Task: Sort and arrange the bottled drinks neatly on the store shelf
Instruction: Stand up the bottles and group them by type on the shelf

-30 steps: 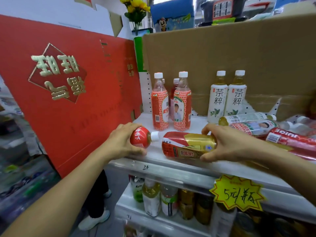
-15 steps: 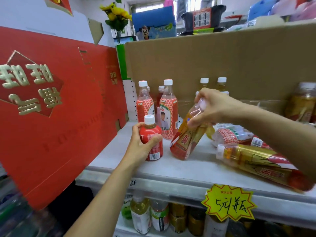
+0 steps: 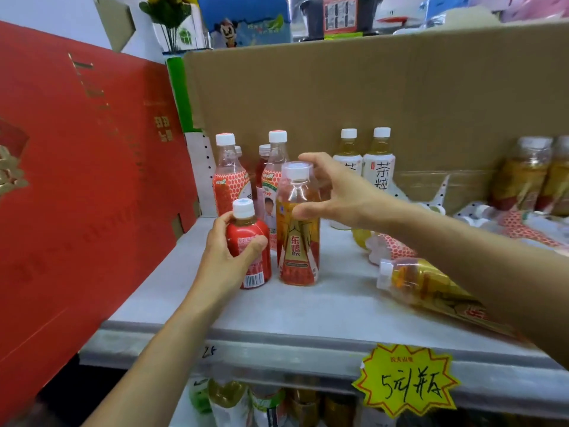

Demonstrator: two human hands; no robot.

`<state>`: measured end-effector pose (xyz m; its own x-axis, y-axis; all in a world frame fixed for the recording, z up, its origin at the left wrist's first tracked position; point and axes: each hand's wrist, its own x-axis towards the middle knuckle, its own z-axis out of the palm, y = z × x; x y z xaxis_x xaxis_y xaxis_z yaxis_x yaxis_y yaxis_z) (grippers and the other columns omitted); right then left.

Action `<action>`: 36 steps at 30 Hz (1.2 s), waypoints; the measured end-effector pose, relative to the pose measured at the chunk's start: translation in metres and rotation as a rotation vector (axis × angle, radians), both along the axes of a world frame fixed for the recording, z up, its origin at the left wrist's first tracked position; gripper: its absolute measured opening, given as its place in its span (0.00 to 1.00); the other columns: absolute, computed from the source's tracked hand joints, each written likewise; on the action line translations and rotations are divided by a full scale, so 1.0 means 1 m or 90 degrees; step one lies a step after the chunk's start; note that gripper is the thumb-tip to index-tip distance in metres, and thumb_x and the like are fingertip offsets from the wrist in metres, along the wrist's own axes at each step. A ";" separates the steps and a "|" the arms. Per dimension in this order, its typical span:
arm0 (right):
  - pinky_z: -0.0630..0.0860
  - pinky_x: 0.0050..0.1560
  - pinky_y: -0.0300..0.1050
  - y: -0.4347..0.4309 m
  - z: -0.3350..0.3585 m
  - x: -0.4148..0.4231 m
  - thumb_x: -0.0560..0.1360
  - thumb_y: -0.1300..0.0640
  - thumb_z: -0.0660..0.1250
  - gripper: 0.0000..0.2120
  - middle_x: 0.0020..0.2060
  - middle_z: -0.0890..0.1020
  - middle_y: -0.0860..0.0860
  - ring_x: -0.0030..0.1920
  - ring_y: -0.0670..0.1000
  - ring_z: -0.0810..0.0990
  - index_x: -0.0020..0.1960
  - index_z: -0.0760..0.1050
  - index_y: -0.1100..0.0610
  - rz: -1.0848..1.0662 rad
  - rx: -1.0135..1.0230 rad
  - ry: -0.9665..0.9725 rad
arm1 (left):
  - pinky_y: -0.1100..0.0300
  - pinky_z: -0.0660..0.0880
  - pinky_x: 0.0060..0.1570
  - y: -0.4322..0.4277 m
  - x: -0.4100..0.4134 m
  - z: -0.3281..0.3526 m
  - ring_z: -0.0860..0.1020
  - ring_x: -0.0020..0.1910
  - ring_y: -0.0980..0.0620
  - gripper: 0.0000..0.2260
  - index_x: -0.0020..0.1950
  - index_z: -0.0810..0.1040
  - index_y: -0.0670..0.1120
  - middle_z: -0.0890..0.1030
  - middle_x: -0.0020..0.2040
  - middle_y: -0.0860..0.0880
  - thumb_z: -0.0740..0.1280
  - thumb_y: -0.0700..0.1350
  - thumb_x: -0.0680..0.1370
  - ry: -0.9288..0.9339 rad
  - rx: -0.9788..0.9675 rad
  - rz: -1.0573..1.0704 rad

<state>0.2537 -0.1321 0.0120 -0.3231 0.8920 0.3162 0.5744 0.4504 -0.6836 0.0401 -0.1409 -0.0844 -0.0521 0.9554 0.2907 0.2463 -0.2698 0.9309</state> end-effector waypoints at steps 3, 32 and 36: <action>0.78 0.53 0.38 -0.003 0.001 0.032 0.74 0.51 0.72 0.36 0.60 0.77 0.44 0.58 0.43 0.78 0.77 0.59 0.50 -0.010 0.001 -0.032 | 0.55 0.68 0.66 -0.011 0.012 0.007 0.69 0.68 0.54 0.29 0.75 0.61 0.53 0.66 0.71 0.52 0.70 0.52 0.78 0.054 0.102 0.150; 0.78 0.44 0.40 0.054 0.043 0.267 0.66 0.57 0.80 0.13 0.41 0.84 0.48 0.42 0.47 0.82 0.49 0.81 0.55 0.061 -0.001 -0.319 | 0.57 0.77 0.56 0.022 0.250 0.055 0.79 0.57 0.52 0.30 0.66 0.70 0.50 0.79 0.61 0.51 0.79 0.50 0.68 0.511 -0.018 -0.090; 0.79 0.53 0.41 0.059 0.050 0.252 0.71 0.60 0.77 0.21 0.51 0.84 0.49 0.50 0.47 0.83 0.62 0.77 0.55 0.094 -0.021 -0.097 | 0.68 0.78 0.41 0.021 0.237 0.050 0.80 0.48 0.61 0.28 0.62 0.69 0.51 0.80 0.52 0.55 0.79 0.46 0.69 0.289 -0.052 -0.087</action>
<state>0.5054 -0.0732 0.0618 -0.4935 0.8403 0.2246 0.6017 0.5163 -0.6095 0.2774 -0.1202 -0.0344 0.1908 0.9651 0.1793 0.6003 -0.2592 0.7566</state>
